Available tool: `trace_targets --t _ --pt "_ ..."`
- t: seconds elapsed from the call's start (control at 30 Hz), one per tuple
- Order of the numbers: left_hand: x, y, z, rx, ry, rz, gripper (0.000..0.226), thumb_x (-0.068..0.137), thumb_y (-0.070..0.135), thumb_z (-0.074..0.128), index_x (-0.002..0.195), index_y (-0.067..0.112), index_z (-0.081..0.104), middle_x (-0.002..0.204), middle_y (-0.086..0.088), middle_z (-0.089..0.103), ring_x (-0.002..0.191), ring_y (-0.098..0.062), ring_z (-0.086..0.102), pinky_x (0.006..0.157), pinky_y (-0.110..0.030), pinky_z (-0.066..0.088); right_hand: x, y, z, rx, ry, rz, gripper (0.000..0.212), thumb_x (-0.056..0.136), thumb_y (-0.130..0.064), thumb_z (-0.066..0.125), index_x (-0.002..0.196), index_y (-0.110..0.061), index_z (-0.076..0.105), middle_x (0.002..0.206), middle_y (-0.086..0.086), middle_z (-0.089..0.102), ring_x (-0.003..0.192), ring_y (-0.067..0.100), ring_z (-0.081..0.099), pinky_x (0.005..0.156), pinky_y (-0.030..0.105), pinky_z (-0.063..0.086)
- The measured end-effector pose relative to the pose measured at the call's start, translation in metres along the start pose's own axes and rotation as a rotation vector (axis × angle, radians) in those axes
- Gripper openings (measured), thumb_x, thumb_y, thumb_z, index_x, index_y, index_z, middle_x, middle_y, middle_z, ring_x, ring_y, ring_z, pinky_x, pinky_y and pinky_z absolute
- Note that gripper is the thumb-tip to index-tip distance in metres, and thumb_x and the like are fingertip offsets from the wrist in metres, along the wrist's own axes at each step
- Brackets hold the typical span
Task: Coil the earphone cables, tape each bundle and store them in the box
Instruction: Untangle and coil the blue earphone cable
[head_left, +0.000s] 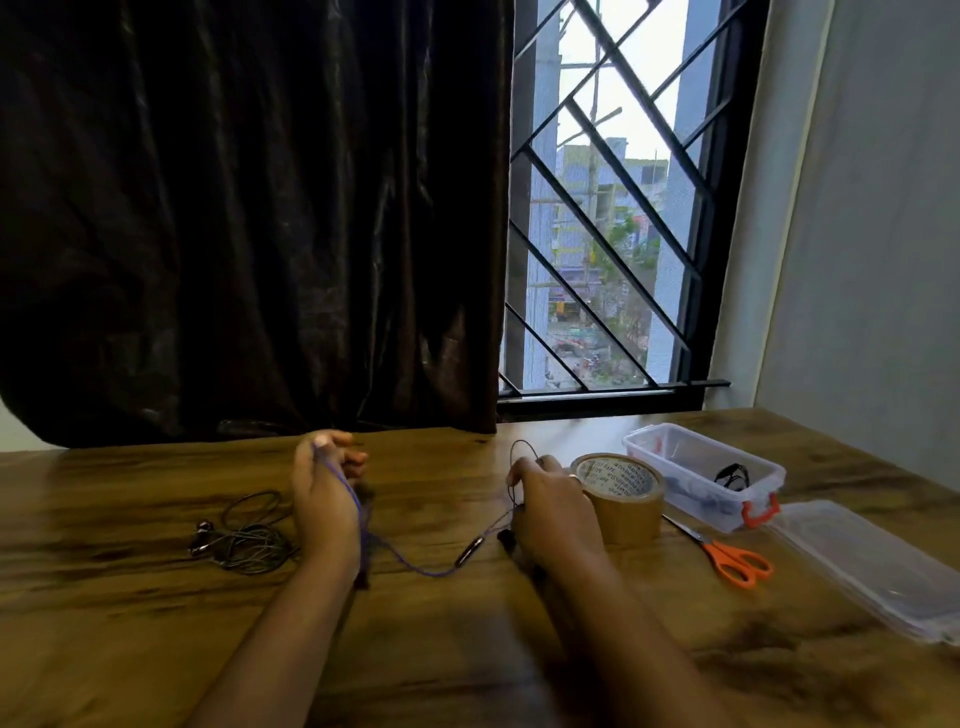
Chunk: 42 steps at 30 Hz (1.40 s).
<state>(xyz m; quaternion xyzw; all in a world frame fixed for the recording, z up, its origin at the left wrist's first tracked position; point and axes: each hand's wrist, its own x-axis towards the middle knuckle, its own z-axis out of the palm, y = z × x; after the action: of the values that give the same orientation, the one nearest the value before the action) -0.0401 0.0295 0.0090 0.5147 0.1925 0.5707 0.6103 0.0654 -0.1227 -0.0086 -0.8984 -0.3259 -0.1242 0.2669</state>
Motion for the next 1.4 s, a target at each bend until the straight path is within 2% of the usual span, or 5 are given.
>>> trace_targets --t 0.27,0.43,0.57,1.03,1.4 --pt "-0.006 -0.009 0.000 0.343 -0.317 0.242 0.021 0.073 0.013 0.030 0.054 0.014 0.040 0.061 -0.008 0.049 0.067 -0.037 0.048 0.066 -0.042 0.039 0.001 -0.003 -0.018 0.521 -0.529 0.044 0.048 0.079 -0.011 0.048 0.105 -0.050 0.056 0.160 -0.002 -0.006 0.145 0.033 0.011 0.108 0.051 0.034" --pt "-0.007 -0.003 0.007 0.177 -0.365 0.050 0.014 0.071 0.009 0.032 0.058 0.009 0.038 0.069 -0.006 0.048 0.067 -0.010 0.052 0.071 -0.027 0.039 0.002 -0.011 -0.016 0.430 -0.115 -0.121 0.044 0.076 -0.034 0.041 0.115 -0.044 0.059 0.155 -0.009 0.026 0.146 0.013 0.010 0.118 0.049 0.007" --pt "-0.025 0.008 0.025 -0.092 -0.531 -0.174 0.032 0.085 -0.010 0.026 0.062 0.008 0.037 0.074 -0.005 0.045 0.073 -0.010 0.050 0.075 -0.029 0.043 0.000 -0.023 -0.001 0.603 -0.049 -0.299 0.063 0.090 -0.009 0.057 0.145 -0.028 0.033 0.138 -0.006 0.044 0.127 0.004 0.039 0.100 0.015 0.032" --pt "-0.034 0.015 0.021 0.083 -0.770 -0.505 0.019 0.098 0.020 0.043 0.114 0.013 0.051 0.079 -0.002 0.059 0.038 -0.008 0.039 0.034 -0.013 0.020 0.012 -0.005 -0.006 0.609 0.299 -0.069 0.023 0.100 -0.014 0.044 0.089 -0.014 0.064 0.055 -0.009 0.047 0.049 0.000 0.047 0.048 0.013 0.031" --pt "0.003 0.030 -0.014 -0.270 -0.958 -0.743 0.047 0.048 0.031 0.093 0.082 0.011 0.067 0.051 0.006 0.034 0.031 -0.001 0.028 0.031 -0.009 0.024 0.008 -0.003 -0.021 0.200 0.277 0.146 0.028 0.102 -0.024 0.036 0.114 -0.019 0.060 0.100 0.011 0.068 0.092 0.031 0.063 0.065 0.029 0.035"
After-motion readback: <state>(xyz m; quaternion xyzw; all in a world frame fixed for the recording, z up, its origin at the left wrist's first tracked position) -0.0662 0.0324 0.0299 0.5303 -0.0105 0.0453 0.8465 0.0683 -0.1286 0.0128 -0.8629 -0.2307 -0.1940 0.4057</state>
